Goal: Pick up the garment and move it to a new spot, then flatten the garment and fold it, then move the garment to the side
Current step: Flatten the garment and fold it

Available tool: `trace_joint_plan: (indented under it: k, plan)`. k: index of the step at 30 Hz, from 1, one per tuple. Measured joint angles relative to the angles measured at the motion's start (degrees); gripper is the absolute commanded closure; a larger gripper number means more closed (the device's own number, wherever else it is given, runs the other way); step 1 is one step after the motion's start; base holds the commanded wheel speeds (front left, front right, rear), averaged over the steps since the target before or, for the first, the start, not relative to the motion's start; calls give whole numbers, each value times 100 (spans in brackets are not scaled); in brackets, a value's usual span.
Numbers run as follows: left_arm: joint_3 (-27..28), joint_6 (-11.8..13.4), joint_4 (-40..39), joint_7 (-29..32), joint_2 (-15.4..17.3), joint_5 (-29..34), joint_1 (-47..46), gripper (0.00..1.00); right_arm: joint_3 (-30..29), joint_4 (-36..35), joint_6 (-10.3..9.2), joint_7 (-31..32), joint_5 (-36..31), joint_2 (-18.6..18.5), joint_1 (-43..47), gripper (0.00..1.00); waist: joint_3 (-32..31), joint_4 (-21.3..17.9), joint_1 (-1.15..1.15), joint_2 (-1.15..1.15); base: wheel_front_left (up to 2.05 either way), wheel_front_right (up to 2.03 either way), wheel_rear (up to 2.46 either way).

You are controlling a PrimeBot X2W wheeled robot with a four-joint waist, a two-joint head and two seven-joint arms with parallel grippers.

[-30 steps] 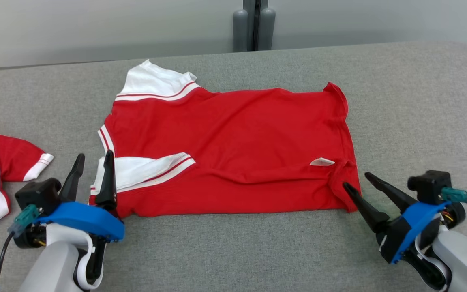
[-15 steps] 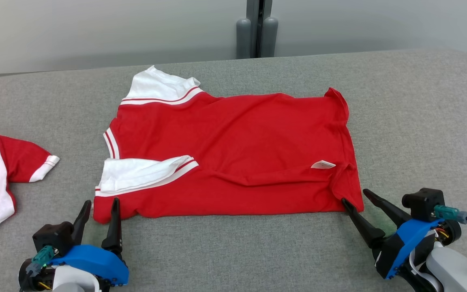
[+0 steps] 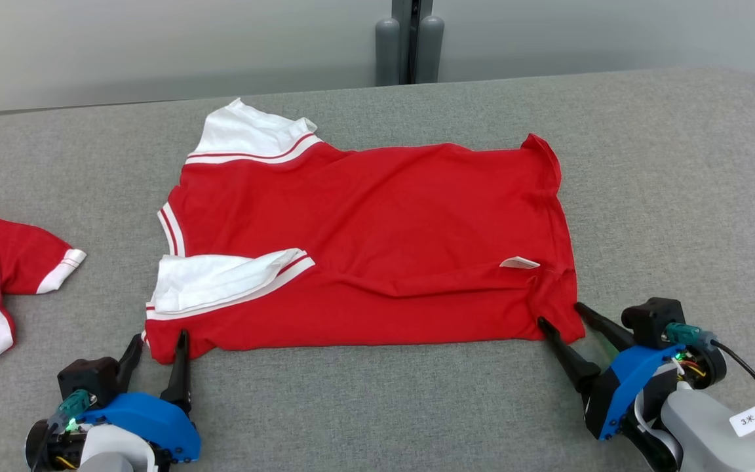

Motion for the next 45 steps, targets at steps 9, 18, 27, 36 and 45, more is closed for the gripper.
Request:
trace_joint_plan:
  k: [9,18,27,36,45]
  plan:
    - [-31,-188,593,-60,-133,16,-280,100,-226,465,0,-99,79,286,-51,100,-92,41,0,0,0,0,0]
    - [250,-124,2,-68,-318,78,266,100,-409,201,0,-165,349,280,382,100,-581,175,0,0,0,0,0]
    - [331,116,-1073,-67,-424,166,1564,100,-1032,-764,0,-174,383,-100,1584,100,-1048,435,0,0,0,0,0]
    - [305,438,-1972,70,-417,103,2479,100,-1701,-1760,0,169,111,-264,2735,100,-1150,466,0,0,0,0,0]
    - [331,612,-2225,92,-332,176,2540,0,-2391,-2180,-1,553,-302,26,3094,0,-1181,405,0,0,0,0,0]
